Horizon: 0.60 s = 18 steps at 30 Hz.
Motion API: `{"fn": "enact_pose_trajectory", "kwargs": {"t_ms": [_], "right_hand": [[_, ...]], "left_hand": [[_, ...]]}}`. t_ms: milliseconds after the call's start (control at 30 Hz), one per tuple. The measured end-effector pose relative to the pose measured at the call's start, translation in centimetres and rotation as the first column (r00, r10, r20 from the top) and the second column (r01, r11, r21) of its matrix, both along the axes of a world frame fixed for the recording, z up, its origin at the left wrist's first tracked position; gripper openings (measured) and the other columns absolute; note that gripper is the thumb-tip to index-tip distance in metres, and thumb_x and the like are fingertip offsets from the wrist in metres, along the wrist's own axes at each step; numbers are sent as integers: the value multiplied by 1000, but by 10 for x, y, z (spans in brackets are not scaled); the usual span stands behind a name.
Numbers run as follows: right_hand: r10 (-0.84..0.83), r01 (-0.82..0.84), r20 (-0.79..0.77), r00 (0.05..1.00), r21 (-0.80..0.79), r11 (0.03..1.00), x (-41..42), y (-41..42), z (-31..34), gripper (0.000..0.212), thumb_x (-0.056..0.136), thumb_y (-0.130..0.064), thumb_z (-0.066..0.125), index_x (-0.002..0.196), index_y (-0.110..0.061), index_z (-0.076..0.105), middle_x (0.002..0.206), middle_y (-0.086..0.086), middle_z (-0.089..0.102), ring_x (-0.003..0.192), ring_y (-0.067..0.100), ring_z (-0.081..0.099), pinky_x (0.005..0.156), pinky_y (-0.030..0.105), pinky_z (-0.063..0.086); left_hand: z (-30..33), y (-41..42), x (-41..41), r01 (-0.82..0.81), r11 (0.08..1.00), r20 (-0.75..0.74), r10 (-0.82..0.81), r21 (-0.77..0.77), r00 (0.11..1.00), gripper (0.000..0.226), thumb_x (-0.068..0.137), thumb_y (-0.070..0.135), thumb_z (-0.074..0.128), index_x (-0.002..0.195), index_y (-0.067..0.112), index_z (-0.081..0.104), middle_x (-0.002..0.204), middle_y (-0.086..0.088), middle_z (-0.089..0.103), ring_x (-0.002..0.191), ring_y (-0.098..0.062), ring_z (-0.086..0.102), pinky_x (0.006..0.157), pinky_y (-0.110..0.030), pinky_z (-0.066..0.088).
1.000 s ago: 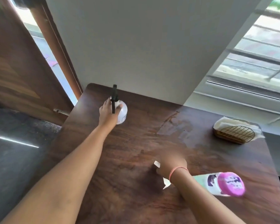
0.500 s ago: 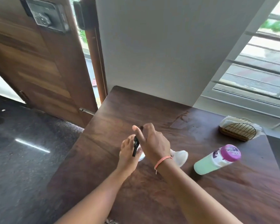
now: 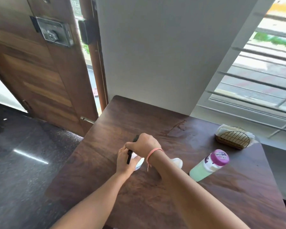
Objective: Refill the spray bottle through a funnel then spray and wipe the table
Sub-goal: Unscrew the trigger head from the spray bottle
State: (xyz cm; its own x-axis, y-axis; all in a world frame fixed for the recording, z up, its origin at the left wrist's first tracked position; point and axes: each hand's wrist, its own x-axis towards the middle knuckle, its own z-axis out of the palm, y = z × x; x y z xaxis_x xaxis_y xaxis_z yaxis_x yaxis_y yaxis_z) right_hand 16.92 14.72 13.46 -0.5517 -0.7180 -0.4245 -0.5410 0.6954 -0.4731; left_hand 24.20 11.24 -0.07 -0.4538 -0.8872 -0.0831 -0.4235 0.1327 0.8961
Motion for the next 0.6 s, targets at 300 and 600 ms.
{"fn": "enact_pose_trajectory", "kwargs": {"t_ms": [300, 600], "right_hand": [[253, -220, -275, 927, 146, 964, -3, -28, 9, 21, 82, -16, 59, 101, -13, 67, 104, 7, 68, 96, 29, 65, 75, 33, 51], [595, -637, -574, 563, 158, 755, -15, -26, -12, 27, 89, -13, 55, 109, -28, 63, 117, -2, 56, 113, 24, 48, 97, 43, 28]], "left_hand": [[-6, -4, 2, 41, 978, 12, -40, -204, 999, 32, 67, 25, 53, 71, -3, 67, 71, -17, 67, 76, -42, 62, 69, -30, 40], [-21, -52, -2, 369, 927, 196, -351, -64, 916, 60, 61, 59, 55, 101, 17, 74, 100, 7, 70, 109, -21, 59, 86, -27, 45]]}}
